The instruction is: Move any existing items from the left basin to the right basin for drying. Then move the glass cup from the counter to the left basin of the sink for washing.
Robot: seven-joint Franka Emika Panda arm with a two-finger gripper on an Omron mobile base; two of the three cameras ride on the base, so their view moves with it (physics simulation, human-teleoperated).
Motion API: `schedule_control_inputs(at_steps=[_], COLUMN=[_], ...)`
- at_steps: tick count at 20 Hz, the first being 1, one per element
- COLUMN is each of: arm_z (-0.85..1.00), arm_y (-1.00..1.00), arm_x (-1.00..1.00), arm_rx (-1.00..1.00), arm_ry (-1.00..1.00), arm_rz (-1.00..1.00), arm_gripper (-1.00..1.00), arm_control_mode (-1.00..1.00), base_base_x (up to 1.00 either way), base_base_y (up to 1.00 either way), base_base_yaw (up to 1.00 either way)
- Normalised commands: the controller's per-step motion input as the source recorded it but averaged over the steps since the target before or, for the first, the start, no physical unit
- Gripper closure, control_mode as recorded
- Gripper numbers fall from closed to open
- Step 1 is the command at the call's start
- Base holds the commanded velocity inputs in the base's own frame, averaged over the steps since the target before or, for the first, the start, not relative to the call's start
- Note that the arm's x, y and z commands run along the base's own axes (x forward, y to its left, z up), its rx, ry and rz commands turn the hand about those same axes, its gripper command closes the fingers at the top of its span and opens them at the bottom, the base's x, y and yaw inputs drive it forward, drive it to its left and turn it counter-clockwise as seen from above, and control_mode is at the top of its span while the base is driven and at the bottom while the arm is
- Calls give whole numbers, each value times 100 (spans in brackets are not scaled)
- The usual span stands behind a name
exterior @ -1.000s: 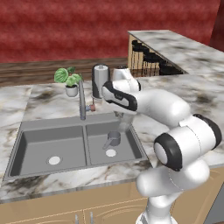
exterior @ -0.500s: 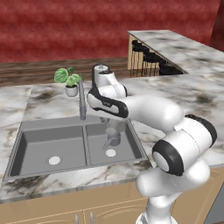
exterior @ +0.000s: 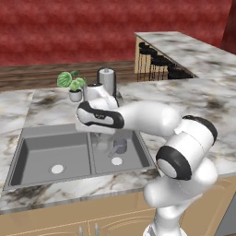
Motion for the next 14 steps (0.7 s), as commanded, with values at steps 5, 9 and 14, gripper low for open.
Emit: schedule_control_inputs(at_steps=[5, 9, 14], arm_z=[-15, -21, -29], arm_y=[67, 48, 42], arm_x=[3, 5, 12], arm_rx=[0, 0, 0], arm_ry=[4, 1, 2], arm_rz=[11, 14, 16], arm_gripper=[100, 100, 100], arm_control_mode=[-100, -100, -100], base_base_x=[0, 0, 0], base_base_y=[0, 0, 0], base_base_yaw=[0, 0, 0])
